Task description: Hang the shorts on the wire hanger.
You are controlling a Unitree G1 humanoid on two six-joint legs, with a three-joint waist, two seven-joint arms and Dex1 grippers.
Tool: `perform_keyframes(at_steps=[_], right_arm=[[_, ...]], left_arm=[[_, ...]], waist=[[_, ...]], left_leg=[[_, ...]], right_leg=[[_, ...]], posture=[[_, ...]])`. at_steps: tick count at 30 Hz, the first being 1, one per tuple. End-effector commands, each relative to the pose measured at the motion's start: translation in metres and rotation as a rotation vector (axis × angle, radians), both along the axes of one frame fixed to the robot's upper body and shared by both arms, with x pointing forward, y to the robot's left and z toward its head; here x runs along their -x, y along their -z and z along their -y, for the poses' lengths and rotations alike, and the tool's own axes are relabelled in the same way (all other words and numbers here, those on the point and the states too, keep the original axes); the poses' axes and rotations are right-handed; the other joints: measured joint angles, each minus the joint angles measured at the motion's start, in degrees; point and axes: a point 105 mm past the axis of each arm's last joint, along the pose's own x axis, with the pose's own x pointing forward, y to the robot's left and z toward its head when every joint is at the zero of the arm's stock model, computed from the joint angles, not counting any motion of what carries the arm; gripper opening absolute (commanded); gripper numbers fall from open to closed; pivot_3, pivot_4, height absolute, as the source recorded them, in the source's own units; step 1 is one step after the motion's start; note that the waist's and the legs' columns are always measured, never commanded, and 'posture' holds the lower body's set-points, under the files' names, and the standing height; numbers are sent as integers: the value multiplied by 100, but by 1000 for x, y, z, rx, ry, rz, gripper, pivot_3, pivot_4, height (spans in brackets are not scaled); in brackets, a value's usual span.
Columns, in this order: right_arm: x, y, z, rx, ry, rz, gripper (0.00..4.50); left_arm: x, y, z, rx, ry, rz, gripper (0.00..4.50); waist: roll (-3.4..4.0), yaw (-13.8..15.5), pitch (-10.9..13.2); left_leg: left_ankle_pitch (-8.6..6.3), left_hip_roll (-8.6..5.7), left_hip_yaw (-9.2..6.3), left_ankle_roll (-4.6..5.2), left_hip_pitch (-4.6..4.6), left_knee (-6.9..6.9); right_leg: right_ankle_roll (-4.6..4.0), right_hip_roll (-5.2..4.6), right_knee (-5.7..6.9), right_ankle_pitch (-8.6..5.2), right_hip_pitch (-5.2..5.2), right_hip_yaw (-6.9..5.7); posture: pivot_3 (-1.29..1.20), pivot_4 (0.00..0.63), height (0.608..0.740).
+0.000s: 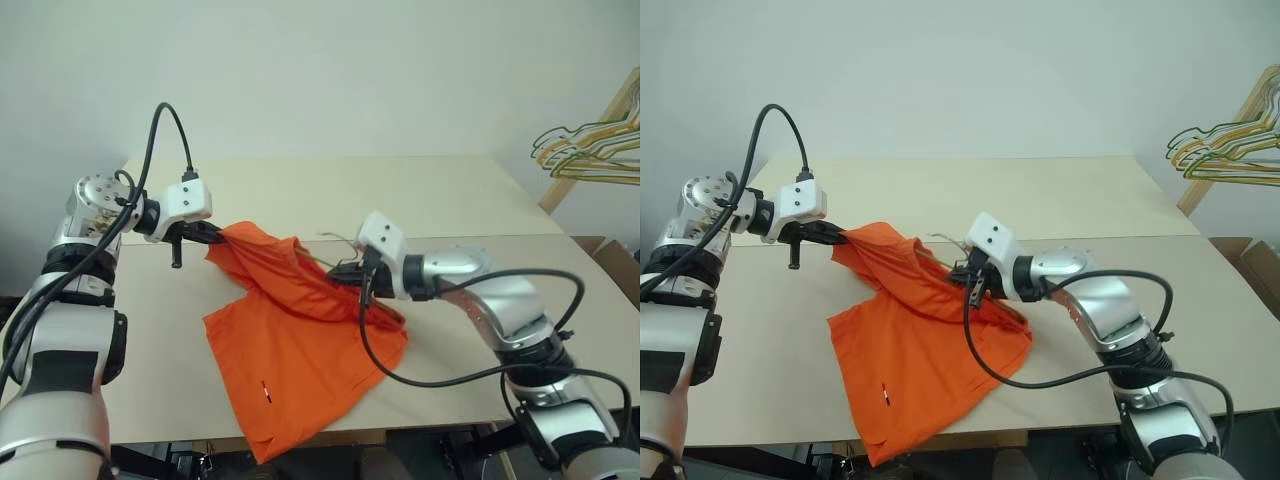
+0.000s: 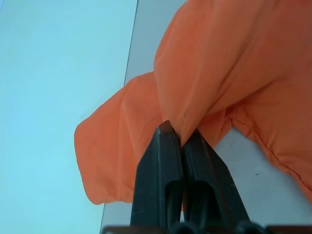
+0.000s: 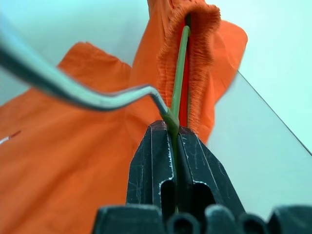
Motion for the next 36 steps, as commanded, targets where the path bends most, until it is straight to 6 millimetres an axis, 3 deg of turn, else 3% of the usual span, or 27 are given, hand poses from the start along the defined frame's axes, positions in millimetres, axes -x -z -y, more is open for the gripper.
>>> perform_keyframes(at_steps=[1, 4, 7, 13, 24, 26, 36], right_arm=[[-4, -12, -2, -93, 31, 79, 0], [-7, -11, -7, -138, 50, 76, 0], [-8, 12, -9, 25, 29, 171, 0], [-17, 19, -6, 56, 45, 233, 0], [-17, 30, 37, 239, -13, 200, 0], [-21, 26, 41, 233, 4, 193, 0], [-25, -36, 38, 103, -19, 97, 0]], left_arm=[[-4, -30, 11, 44, 32, 77, 18], [-3, -37, 14, 53, 52, 77, 18], [-3, -45, 16, 60, 59, 86, 18], [-2, -57, 18, 71, 79, 88, 18], [-2, -56, 10, 81, 35, 91, 18], [-2, -54, 9, 82, 34, 88, 18], [7, -25, 23, 86, 107, 14, 18]], waist=[[0, 4, 0], [-1, 6, 1], [0, 10, 1], [-1, 35, 1], [-3, 219, 1], [-3, 230, 2], [-3, 214, 2]], left_leg=[[0, -1, 0, 0, 0, -1], [0, -1, 0, 0, 0, 0], [0, -4, 0, 0, 2, 0], [0, -6, 0, 1, 4, -1], [-3, -9, 1, 5, 7, 0], [-4, -9, 2, 6, 6, 0], [-2, -2, 12, 4, 7, 0]], right_leg=[[0, 0, 0, 0, 0, 1], [0, 1, 0, 0, 0, 0], [0, 1, 0, 0, 0, 1], [2, 1, -3, -1, 4, 3], [2, -2, -5, -1, 8, 5], [2, -2, -13, -1, 8, 4], [2, 0, -18, -1, 7, 5]], posture=[[-100, 0, 740], [-91, 0, 740], [-82, 0, 740], [-70, 0, 740], [-65, 0, 740], [-65, 0, 740], [-87, 0, 740]])
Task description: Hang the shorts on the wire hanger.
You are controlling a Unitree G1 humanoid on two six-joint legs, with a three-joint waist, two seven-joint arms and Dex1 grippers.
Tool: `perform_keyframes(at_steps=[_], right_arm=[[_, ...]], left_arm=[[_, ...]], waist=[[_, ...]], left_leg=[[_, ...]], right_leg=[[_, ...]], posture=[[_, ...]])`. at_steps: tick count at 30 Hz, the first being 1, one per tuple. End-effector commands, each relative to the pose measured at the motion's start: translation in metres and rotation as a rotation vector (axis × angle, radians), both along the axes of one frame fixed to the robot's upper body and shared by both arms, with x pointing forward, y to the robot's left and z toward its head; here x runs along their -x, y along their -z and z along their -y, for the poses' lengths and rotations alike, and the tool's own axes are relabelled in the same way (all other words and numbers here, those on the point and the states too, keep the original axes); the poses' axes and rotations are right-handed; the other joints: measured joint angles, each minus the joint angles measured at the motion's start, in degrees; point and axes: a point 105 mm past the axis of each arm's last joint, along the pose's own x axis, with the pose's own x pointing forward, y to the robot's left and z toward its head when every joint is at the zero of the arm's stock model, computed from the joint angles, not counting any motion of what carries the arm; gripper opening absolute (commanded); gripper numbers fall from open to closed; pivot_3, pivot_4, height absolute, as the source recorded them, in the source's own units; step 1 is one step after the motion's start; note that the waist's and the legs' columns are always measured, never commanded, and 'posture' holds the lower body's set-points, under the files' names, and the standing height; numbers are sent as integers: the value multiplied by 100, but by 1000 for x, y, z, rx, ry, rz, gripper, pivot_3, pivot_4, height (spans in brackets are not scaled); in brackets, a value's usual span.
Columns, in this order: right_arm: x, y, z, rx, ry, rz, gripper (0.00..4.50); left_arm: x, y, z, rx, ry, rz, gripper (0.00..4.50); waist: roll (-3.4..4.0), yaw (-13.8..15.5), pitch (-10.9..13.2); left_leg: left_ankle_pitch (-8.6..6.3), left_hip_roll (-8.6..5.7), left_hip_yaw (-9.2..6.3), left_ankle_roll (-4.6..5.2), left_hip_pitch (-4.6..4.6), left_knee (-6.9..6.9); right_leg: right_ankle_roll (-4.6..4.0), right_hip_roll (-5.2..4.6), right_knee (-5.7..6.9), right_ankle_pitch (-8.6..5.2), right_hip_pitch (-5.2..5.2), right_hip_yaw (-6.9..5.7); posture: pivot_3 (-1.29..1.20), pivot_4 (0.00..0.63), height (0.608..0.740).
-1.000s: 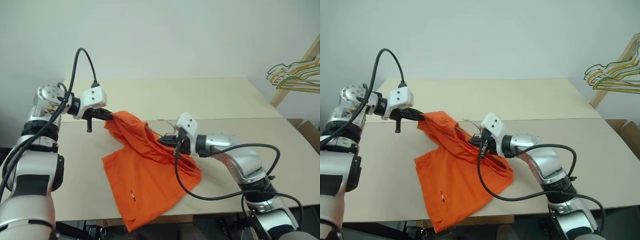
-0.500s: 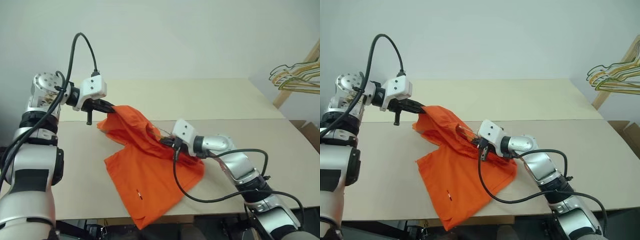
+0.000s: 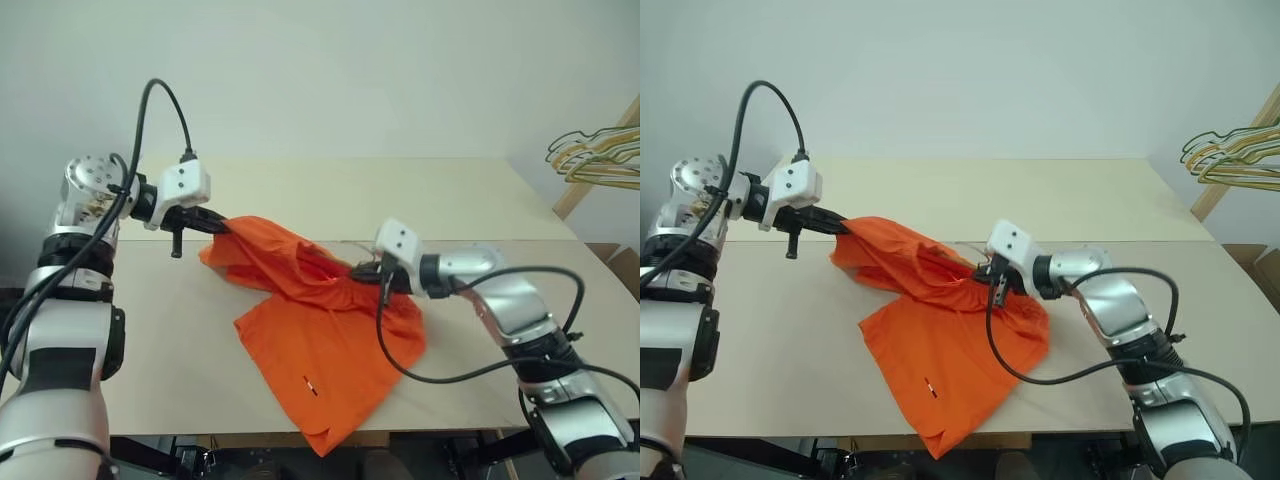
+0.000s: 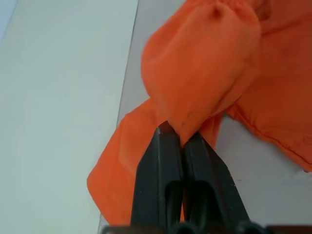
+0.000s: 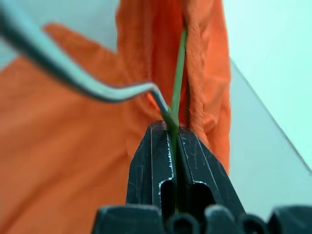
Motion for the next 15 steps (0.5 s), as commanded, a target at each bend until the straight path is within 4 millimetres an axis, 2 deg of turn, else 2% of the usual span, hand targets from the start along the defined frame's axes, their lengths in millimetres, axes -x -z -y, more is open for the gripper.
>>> perform_keyframes(at_steps=[1, 4, 7, 11, 15], right_arm=[[4, -34, 3, -16, -42, -16, 0], [16, -44, 5, 26, -106, -107, 0], [23, -55, 7, 27, -146, -213, 0], [31, -69, 12, 44, -189, -296, 0], [36, -81, 17, 79, -216, -372, 0]], left_arm=[[-1, -7, 11, 22, 26, 40, 18], [-3, 0, 13, 9, 13, 49, 18], [-8, -2, 15, 27, -13, 61, 680], [-14, -8, 10, 17, -50, 120, 1995], [-23, -26, 8, 32, -95, 196, 3332]], waist=[[0, 6, 0], [1, 16, 1], [1, -13, 1], [1, -62, 1], [1, -66, 1]], left_leg=[[0, -1, 0, 0, -1, 0], [-3, -7, -4, 5, -6, 1], [-4, -8, -5, 7, -6, 0], [-4, -7, -2, 7, -6, 1], [-4, -6, -1, 7, -7, 2]], right_leg=[[0, -1, 1, 0, 0, 0], [0, -8, 1, 0, -2, -2], [0, -9, 4, 0, -4, -5], [0, -9, 4, 0, -5, -4], [0, -9, 3, 0, -6, -4]], posture=[[-89, 0, 740], [-98, 0, 740], [-106, 0, 740], [-118, 0, 740], [-130, 0, 740]])
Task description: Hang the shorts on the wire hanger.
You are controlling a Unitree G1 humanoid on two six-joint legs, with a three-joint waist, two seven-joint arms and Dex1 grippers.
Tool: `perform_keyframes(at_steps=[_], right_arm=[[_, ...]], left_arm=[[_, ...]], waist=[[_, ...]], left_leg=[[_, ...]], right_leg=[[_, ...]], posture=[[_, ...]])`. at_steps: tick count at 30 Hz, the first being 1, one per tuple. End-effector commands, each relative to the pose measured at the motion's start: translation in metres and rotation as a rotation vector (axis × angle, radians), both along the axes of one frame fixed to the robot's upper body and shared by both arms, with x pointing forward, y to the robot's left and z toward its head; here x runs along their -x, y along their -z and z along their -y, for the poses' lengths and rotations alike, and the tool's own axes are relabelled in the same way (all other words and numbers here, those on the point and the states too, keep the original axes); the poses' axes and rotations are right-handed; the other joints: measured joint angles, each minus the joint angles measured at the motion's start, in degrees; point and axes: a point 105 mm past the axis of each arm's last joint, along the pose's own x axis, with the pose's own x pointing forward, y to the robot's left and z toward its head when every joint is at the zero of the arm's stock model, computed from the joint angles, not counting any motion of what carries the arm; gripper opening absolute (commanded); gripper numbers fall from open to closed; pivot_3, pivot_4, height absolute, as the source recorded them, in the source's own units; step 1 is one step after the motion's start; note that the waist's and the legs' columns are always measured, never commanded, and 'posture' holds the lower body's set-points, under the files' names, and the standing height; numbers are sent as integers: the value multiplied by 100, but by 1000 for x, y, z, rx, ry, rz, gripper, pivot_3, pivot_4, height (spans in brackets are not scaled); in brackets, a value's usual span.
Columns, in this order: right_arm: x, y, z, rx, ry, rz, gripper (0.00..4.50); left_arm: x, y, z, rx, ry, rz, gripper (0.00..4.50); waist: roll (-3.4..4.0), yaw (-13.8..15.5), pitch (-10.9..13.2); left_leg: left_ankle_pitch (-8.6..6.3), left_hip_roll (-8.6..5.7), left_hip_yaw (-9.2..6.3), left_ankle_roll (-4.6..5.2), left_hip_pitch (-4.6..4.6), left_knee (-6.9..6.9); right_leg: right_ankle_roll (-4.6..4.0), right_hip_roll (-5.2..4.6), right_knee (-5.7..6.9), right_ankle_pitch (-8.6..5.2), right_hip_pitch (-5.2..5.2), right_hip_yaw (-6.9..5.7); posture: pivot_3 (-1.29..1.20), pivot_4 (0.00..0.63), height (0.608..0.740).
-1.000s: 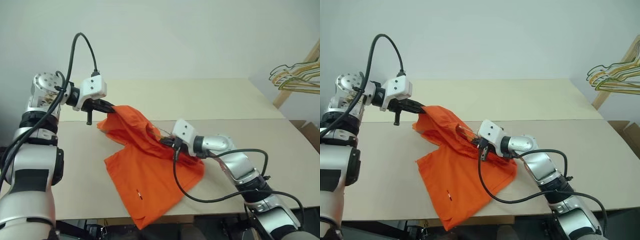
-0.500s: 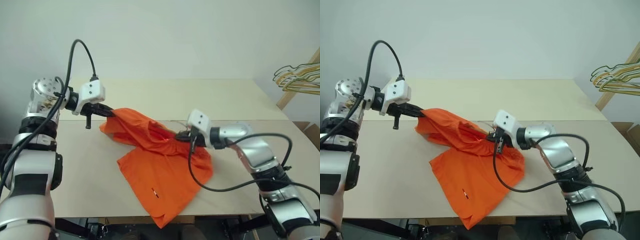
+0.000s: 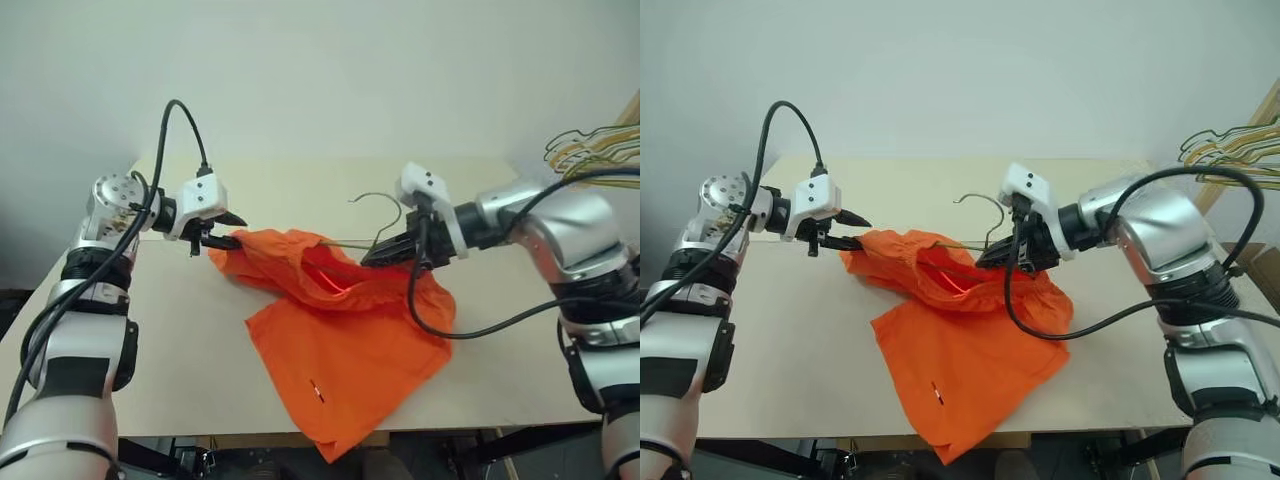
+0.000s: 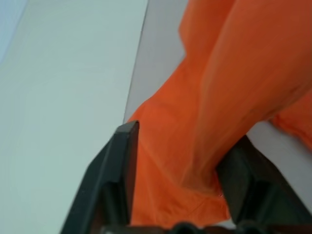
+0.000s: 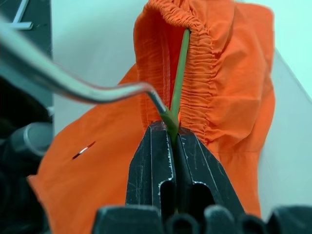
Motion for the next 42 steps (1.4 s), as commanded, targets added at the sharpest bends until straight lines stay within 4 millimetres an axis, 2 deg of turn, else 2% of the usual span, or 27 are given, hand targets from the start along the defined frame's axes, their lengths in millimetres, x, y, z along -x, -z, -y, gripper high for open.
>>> perform_keyframes(at_steps=[1, 2, 4, 7, 9, 12, 18, 22, 28, 31, 39, 41, 42], right_arm=[[6, -18, 2, 9, -40, -46, 0], [4, -18, 4, 34, -27, -51, 0], [-2, -17, 7, 61, 0, -49, 0], [-8, -17, 7, 50, 37, -71, 0], [-9, -17, 5, 44, 42, -79, 0], [-11, -17, 3, 31, 58, -94, 0], [-13, -20, 0, 14, 63, -95, 0], [-11, -21, -4, 15, 45, -91, 0], [-9, -21, -7, 26, 19, -87, 0], [-9, -21, -8, 30, 22, -87, 0], [-10, -19, -5, 50, 36, -82, 0], [-12, -17, -5, 65, 32, -48, 0], [-12, -17, -5, 71, 28, -31, 0]], left_arm=[[-9, -36, 0, 7, -20, 145, 3700], [-10, -42, 3, 21, -10, 164, 4115], [0, -52, 11, 59, 78, 129, 4466], [32, -54, 25, 67, 299, 39, 4466], [48, -48, 33, 48, 387, 5, 4466], [62, -39, 37, -4, 464, -11, 4466], [61, -40, 63, 67, 518, -33, 4466], [38, -23, 97, 69, 442, 34, 4466], [28, -2, 112, -9, 436, -7, 4466], [27, 0, 114, -26, 445, -21, 3869], [27, -4, 107, -37, 465, -46, 1341], [29, -5, 107, -32, 479, -57, 570], [29, -5, 108, -31, 486, -61, 353]], waist=[[0, 1, 0], [0, -1, 0], [0, -16, 0], [2, -56, 1], [6, -105, 3], [8, -143, 4], [8, -141, 4], [7, -138, 3], [7, -252, 3], [7, -296, 3], [8, -301, 3], [8, -300, 3], [8, -301, 4]], left_leg=[[0, 0, 0, 0, -1, 0], [0, 0, -1, 0, -3, -1], [-1, 0, 0, 1, -3, -2], [-1, 1, 3, 0, -11, -3], [-1, 4, 5, 0, -17, -5], [0, 6, 2, -3, -14, -7], [2, 8, 0, -3, -6, 9], [-1, 3, -4, 1, -4, 11], [1, -8, -6, -3, -9, 1], [3, -8, -7, -5, -7, 2], [3, -4, -8, -4, -7, 1], [2, -5, -11, -4, -8, 1], [2, -6, -11, -3, -9, 1]], right_leg=[[0, 0, -1, 0, -2, 0], [0, 0, -1, 0, -2, -1], [0, -1, 2, 0, -6, 0], [0, -1, 5, 0, -16, 0], [0, -3, 18, 0, -30, 9], [0, -4, 28, 0, -34, 15], [1, -1, 23, -1, -14, 12], [2, 0, 19, -1, -6, 10], [3, 1, 19, -2, -25, 13], [3, 0, 18, -2, -22, 16], [3, 0, 19, -2, -21, 18], [3, -1, 20, -2, -22, 18], [3, -2, 20, -2, -23, 18]], posture=[[-135, 0, 740], [-139, 0, 740], [-144, 0, 740], [-145, 0, 740], [-151, 0, 740], [-156, 0, 740], [-159, 0, 740], [-157, 0, 740], [-158, 0, 740], [-164, 0, 740], [-170, 0, 740], [-171, 0, 740], [-171, 0, 740]])
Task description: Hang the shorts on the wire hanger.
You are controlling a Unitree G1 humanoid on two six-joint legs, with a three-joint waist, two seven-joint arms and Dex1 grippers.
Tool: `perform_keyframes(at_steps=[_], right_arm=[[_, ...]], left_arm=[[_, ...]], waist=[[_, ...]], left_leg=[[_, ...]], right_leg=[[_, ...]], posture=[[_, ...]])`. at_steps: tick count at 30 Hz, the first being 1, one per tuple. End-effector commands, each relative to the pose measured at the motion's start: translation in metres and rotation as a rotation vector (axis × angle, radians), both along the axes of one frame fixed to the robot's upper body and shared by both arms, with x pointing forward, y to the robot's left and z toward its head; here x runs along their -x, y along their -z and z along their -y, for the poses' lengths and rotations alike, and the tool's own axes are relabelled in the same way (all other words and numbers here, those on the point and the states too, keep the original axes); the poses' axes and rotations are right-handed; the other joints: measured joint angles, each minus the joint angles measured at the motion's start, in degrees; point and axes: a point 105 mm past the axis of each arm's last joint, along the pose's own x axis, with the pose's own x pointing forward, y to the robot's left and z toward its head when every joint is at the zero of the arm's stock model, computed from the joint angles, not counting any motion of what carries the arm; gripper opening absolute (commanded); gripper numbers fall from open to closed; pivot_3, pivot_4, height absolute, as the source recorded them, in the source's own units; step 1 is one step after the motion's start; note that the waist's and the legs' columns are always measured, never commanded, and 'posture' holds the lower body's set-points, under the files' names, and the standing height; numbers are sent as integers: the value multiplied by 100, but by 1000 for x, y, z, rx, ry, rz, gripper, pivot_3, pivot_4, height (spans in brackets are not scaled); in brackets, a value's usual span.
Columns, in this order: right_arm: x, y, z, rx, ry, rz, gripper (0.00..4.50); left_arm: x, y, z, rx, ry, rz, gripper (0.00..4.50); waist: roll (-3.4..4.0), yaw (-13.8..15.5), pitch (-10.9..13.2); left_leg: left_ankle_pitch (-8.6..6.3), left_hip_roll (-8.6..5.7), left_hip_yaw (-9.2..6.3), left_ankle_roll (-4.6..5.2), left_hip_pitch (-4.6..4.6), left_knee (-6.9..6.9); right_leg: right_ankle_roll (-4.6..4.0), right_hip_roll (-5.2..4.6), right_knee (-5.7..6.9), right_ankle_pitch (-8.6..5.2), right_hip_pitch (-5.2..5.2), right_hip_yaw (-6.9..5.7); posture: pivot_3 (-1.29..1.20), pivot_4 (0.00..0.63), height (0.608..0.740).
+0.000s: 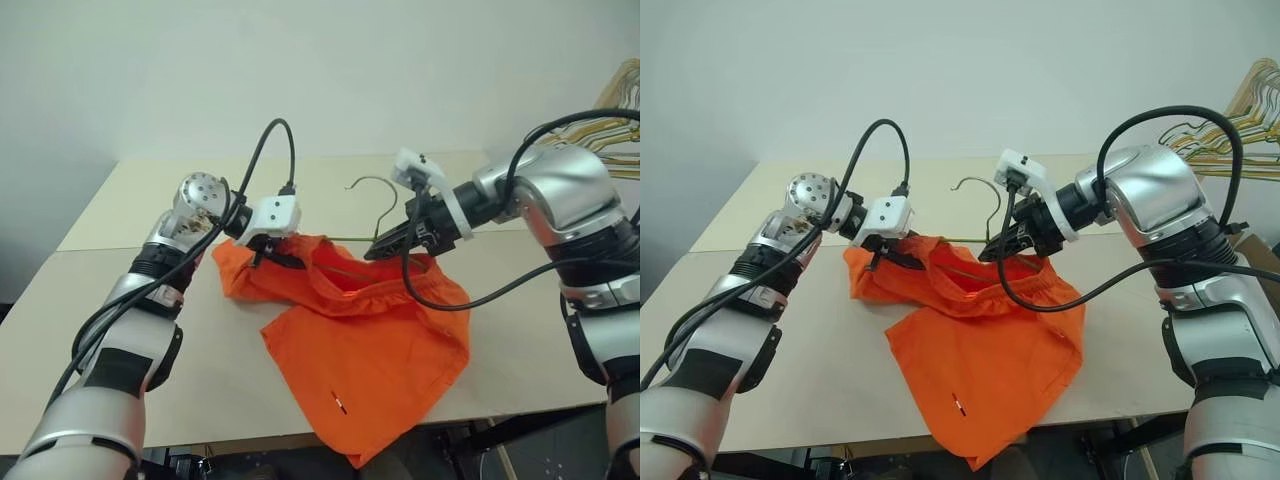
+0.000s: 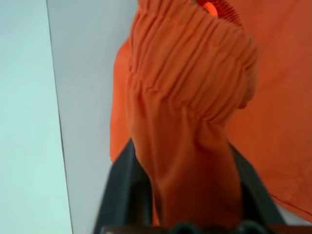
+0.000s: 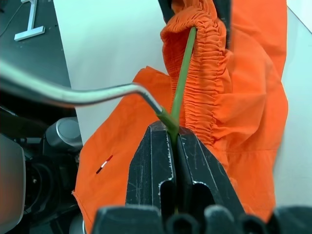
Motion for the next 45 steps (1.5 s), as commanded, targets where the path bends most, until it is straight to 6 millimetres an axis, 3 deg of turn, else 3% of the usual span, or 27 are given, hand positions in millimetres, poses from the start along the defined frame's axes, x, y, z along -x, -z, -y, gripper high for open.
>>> perform_keyframes(at_steps=[1, 5, 10, 19, 20, 22, 26, 34, 38, 45], right_arm=[[-3, -13, 1, 16, -20, 129, 0], [-9, -10, 3, 22, -9, 222, 0], [-9, -10, 14, 43, 39, 248, 1460], [19, -56, 61, -20, 151, 383, 4407], [24, -58, 65, -19, 160, 387, 4460], [32, -53, 73, 12, 174, 379, 4460], [38, -15, 85, 171, 177, 350, 4460], [18, 27, 76, 266, 205, 325, 4460], [12, 32, 72, 272, 201, 315, 3260], [13, 32, 71, 256, 190, 278, 709]], left_arm=[[0, -23, 5, 38, 42, 49, 64], [3, -25, 5, 58, 61, 38, 28], [2, -24, 4, 70, 42, 3, 0], [-2, -22, 3, 95, -8, -41, 0], [-2, -22, 3, 95, -7, -42, 0], [-2, -21, 3, 96, -7, -42, 0], [-3, -22, 5, 103, -9, -40, 0], [-3, -25, 4, 107, -9, -31, 0], [-3, -26, 2, 109, -15, -21, 0], [-1, -25, -1, 118, -13, -16, 0]], waist=[[0, 0, 0], [0, 0, 0], [0, -2, 0], [1, -17, 1], [1, -20, 1], [1, -25, 1], [2, -24, 1], [20, -46, 1], [21, -25, 2], [22, 16, 2]], left_leg=[[0, 0, 0, 0, -1, 0], [0, 0, -2, 1, -1, 3], [0, 0, -2, 0, -1, 3], [-6, -2, -3, 9, -4, 0], [-6, -1, -4, 9, -4, -1], [-6, 4, -3, 11, 1, -1], [-25, 13, -2, 43, 9, 2], [-11, 16, 8, 19, 15, -5], [-7, 10, 9, 11, 10, -3], [-7, 6, 4, 13, 8, -3]], right_leg=[[0, 0, 0, 0, -1, 0], [0, -1, 0, 0, 2, 0], [0, -1, 0, 0, 2, 0], [1, -5, -7, -1, 1, 1], [1, -4, -11, -1, 2, 0], [1, -3, -16, -1, 10, 1], [1, 0, -31, -1, 27, 2], [1, 7, -32, -1, 23, 14], [1, 3, -38, -1, 22, 14], [2, 1, -40, -1, 25, 9]], posture=[[-172, 0, 740], [-176, 0, 740], [-200, 0, 740], [-236, 0, 740], [-237, 0, 740], [-239, 0, 740], [-236, 0, 740], [-214, 0, 740], [-201, 0, 740], [-186, 0, 740]])
